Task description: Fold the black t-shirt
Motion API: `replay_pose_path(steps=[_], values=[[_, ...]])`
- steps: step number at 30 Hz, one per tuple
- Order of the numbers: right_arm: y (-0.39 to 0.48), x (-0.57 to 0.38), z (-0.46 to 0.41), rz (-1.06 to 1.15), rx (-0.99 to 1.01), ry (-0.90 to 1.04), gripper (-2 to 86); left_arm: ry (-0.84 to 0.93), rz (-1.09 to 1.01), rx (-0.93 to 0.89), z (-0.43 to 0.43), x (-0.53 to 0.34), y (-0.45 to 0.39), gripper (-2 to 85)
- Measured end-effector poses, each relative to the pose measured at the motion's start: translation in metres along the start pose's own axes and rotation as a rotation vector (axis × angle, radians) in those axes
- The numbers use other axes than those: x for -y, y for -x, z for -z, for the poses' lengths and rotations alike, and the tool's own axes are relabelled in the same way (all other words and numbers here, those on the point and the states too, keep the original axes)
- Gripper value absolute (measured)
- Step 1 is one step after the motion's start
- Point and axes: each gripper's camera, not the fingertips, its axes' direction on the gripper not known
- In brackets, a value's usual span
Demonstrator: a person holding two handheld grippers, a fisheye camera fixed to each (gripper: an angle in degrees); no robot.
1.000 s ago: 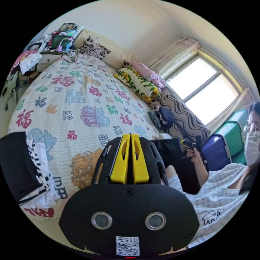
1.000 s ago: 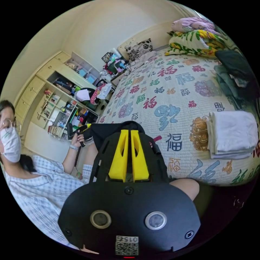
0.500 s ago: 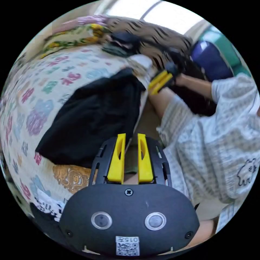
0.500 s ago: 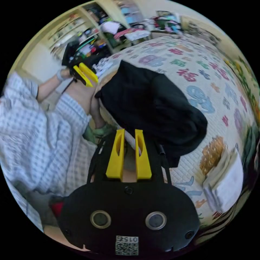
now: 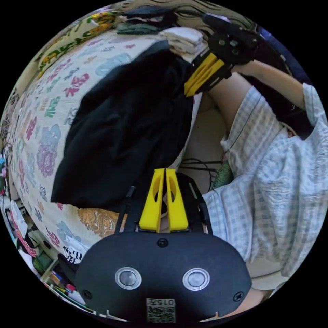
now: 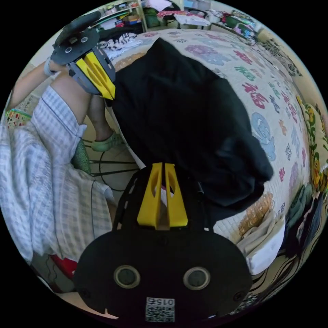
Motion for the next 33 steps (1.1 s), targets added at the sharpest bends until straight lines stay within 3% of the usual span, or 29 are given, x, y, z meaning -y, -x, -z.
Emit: replay_pose_path(steps=[5,9,13,16,19,21,27,29,33], values=[[-0.042,-0.005,0.052,-0.195,0.106,-0.205,-0.2,-0.214,0.177,-0.010,0.061,-0.009,0.053,-0.1],[-0.077,0.009,0.044,-0.347,0.148,-0.221,-0.4,-0.232,0.377,-0.216,0.037,-0.017,0.103,2.8],[-0.090,0.007,0.035,-0.430,0.176,-0.223,-0.3,-0.249,0.365,-0.209,0.042,-0.034,0.083,6.2],[-0.076,-0.003,0.043,-0.352,0.246,-0.289,0.5,-0.220,0.312,-0.216,0.042,-0.039,0.057,7.8],[-0.043,-0.012,0.043,-0.213,0.242,-0.266,5.2,-0.134,0.300,-0.053,0.030,-0.040,0.034,9.4],[-0.021,-0.009,0.022,-0.155,0.139,-0.127,9.0,-0.129,0.288,0.002,0.026,-0.039,0.022,10.3],[0.010,0.004,-0.009,-0.060,-0.119,0.006,5.1,-0.029,0.156,0.323,0.007,-0.023,-0.018,7.9],[0.015,0.004,-0.006,-0.042,-0.143,0.011,2.3,-0.004,0.124,0.332,0.008,-0.023,-0.022,3.7],[0.009,-0.015,0.039,-0.097,-0.100,-0.087,-0.1,-0.119,0.166,0.312,0.046,-0.044,-0.020,0.5]])
